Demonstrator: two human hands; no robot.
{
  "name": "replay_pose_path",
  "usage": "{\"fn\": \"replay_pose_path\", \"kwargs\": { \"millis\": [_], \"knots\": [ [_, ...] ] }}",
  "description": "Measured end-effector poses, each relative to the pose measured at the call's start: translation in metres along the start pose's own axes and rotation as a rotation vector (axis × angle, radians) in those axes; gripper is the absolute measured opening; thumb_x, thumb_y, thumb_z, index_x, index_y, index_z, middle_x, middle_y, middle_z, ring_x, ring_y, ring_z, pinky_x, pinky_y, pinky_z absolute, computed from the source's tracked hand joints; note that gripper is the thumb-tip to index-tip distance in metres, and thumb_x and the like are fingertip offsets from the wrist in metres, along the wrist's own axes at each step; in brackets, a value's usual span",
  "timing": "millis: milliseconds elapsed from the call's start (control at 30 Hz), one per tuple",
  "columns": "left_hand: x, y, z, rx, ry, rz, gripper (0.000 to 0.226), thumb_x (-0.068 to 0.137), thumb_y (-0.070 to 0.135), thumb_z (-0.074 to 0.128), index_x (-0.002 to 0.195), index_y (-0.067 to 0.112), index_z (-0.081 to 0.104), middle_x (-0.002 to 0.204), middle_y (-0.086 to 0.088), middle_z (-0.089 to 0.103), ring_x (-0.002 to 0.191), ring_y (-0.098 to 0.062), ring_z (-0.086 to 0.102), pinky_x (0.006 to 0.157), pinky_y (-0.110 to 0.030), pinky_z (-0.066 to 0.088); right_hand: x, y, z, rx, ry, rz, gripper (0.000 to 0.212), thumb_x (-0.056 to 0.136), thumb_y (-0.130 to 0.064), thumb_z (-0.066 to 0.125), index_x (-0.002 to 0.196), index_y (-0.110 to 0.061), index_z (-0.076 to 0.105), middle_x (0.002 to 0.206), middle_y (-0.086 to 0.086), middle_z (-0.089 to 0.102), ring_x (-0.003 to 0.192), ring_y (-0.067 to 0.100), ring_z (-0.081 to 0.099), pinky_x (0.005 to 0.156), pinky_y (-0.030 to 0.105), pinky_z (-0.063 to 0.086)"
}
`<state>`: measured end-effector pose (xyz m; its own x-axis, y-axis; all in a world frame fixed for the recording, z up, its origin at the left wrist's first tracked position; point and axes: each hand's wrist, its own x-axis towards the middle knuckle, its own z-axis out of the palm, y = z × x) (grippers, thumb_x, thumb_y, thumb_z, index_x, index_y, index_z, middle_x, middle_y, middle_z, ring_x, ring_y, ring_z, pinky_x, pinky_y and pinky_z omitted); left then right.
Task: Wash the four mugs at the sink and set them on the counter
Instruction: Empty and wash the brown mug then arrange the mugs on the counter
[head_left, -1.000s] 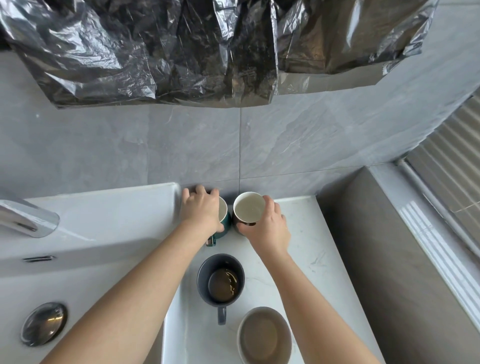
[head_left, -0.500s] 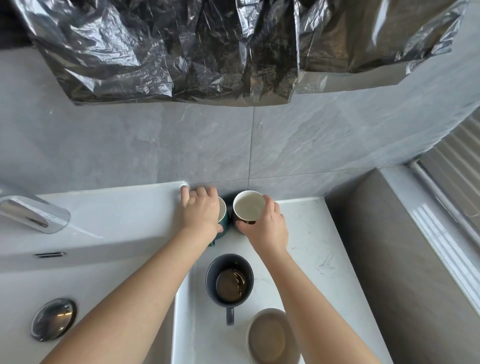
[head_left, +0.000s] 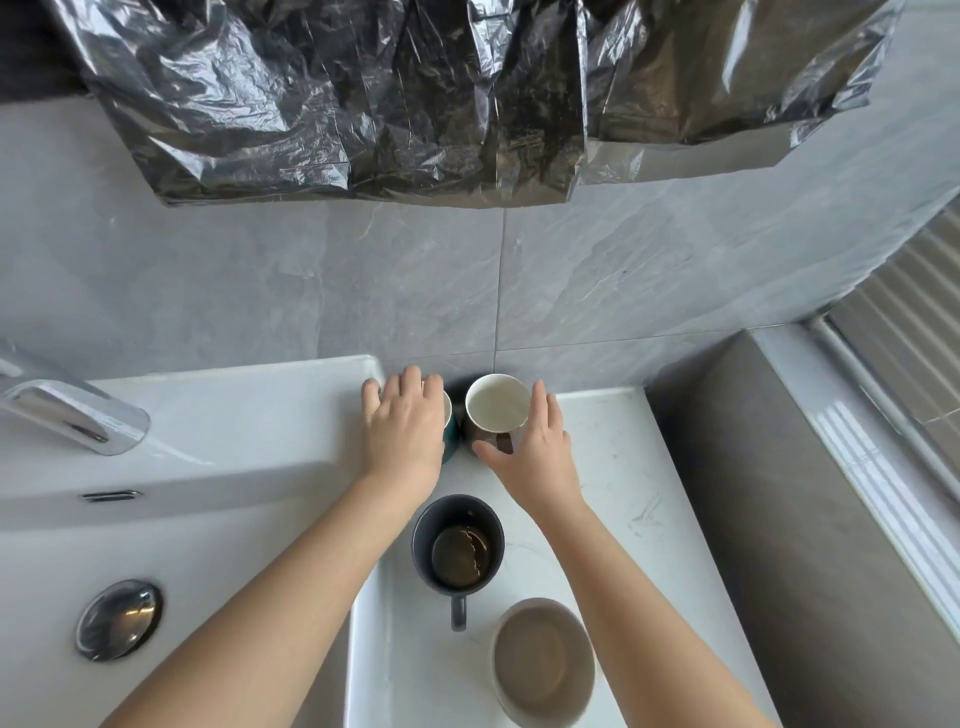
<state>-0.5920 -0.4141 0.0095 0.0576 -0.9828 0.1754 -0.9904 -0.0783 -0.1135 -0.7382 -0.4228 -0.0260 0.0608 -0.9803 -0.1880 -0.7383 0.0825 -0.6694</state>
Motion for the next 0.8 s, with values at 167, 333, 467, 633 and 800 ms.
{"fn": "replay_pose_path", "kwargs": {
  "millis": [167,333,467,633,800],
  "knots": [
    [-0.054,0.005,-0.02,-0.336,-0.344,0.121,0.064,0.082,0.053,0.06,0.137,0.028,0.037,0.132,0.007,0.044,0.124,-0.019,0.045,0.101,-0.033,0.031,-0.078,0.023,-0.028,-0.056,-0.147,0.007,0.089,0.088,-0.045,0.063,0.156,-0.022,0.008,0.161,-0.003,0.016,0.145,0.022,0.024,0.112,0.03,0.027],
    [-0.087,0.008,-0.022,-0.377,-0.615,0.179,0.085,0.071,0.054,0.065,0.143,0.037,0.023,0.139,0.009,0.031,0.128,-0.017,0.037,0.095,-0.037,0.045,-0.15,0.037,-0.041,-0.13,-0.324,0.062,0.089,0.079,-0.056,0.065,0.15,-0.039,0.015,0.146,-0.016,0.028,0.124,0.014,0.046,0.095,0.029,0.046],
    [-0.092,0.012,-0.017,-0.334,-0.583,0.158,0.087,0.068,0.048,0.07,0.141,0.033,0.025,0.136,0.007,0.032,0.124,-0.019,0.04,0.089,-0.039,0.049,-0.179,0.04,-0.032,-0.16,-0.346,0.034,0.103,0.071,-0.052,0.072,0.151,-0.038,0.009,0.142,-0.019,0.024,0.125,0.011,0.038,0.092,0.026,0.045],
    [-0.094,0.024,-0.015,-0.313,-0.53,0.138,0.078,0.069,0.042,0.071,0.134,0.024,0.032,0.126,-0.001,0.036,0.116,-0.024,0.041,0.083,-0.033,0.046,-0.184,0.039,-0.022,-0.22,-0.279,0.024,0.1,0.073,-0.041,0.07,0.152,-0.03,0.008,0.143,-0.012,0.023,0.126,0.015,0.036,0.089,0.023,0.044],
    [-0.094,0.03,-0.017,-0.321,-0.533,0.177,0.076,0.067,0.036,0.072,0.131,0.024,0.035,0.124,0.0,0.037,0.114,-0.024,0.042,0.084,-0.035,0.048,-0.173,0.049,-0.033,-0.193,-0.225,0.057,0.097,0.072,-0.036,0.07,0.15,-0.026,0.014,0.138,-0.01,0.028,0.122,0.015,0.04,0.087,0.023,0.046]
  ]
}}
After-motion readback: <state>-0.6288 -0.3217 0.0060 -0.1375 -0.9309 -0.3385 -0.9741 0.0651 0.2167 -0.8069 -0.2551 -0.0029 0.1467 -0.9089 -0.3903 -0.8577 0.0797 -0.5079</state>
